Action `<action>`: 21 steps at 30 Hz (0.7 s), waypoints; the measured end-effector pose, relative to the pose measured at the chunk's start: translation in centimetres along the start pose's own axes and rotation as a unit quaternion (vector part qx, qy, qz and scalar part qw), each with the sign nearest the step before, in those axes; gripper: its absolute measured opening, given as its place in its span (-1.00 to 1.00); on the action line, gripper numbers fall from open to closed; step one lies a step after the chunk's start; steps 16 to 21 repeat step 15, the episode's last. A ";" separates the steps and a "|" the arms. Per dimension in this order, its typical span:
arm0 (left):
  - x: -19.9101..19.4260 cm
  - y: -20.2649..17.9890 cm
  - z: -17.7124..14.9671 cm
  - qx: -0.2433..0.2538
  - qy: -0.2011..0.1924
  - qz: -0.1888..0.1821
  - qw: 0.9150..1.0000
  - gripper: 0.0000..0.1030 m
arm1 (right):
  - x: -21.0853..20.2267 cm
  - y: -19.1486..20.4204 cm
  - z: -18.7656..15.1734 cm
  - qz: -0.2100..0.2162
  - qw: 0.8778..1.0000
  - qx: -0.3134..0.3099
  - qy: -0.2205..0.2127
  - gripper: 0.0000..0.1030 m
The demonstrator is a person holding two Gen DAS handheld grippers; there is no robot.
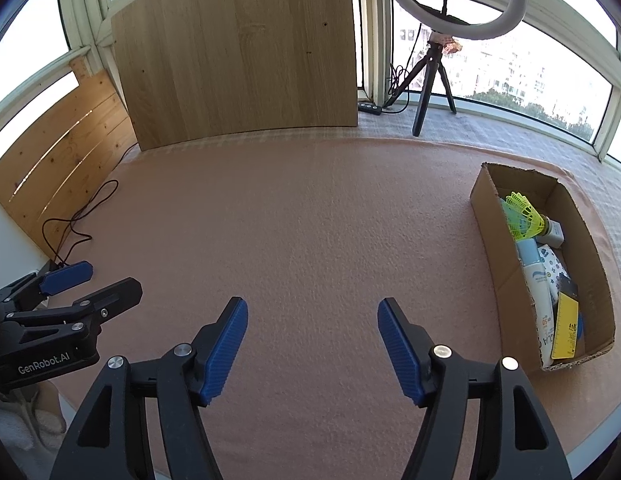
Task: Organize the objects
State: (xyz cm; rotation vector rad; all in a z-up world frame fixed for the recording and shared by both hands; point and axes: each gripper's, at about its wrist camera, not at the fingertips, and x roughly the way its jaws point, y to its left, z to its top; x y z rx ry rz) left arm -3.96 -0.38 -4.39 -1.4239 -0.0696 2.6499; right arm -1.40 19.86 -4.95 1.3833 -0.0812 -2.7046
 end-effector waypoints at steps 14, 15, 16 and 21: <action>1.1 -0.1 -0.4 0.004 0.004 0.003 1.000 0.73 | 1.0 -0.2 -0.3 -0.002 1.000 0.000 0.009 0.24; 1.4 -0.1 -0.4 0.004 0.007 0.004 1.000 0.73 | 1.2 -0.2 -0.3 -0.004 1.000 0.000 0.011 0.24; 1.4 -0.1 -0.4 0.004 0.007 0.004 1.000 0.73 | 1.2 -0.2 -0.3 -0.004 1.000 0.000 0.011 0.24; 1.4 -0.1 -0.4 0.004 0.007 0.004 1.000 0.73 | 1.2 -0.2 -0.3 -0.004 1.000 0.000 0.011 0.24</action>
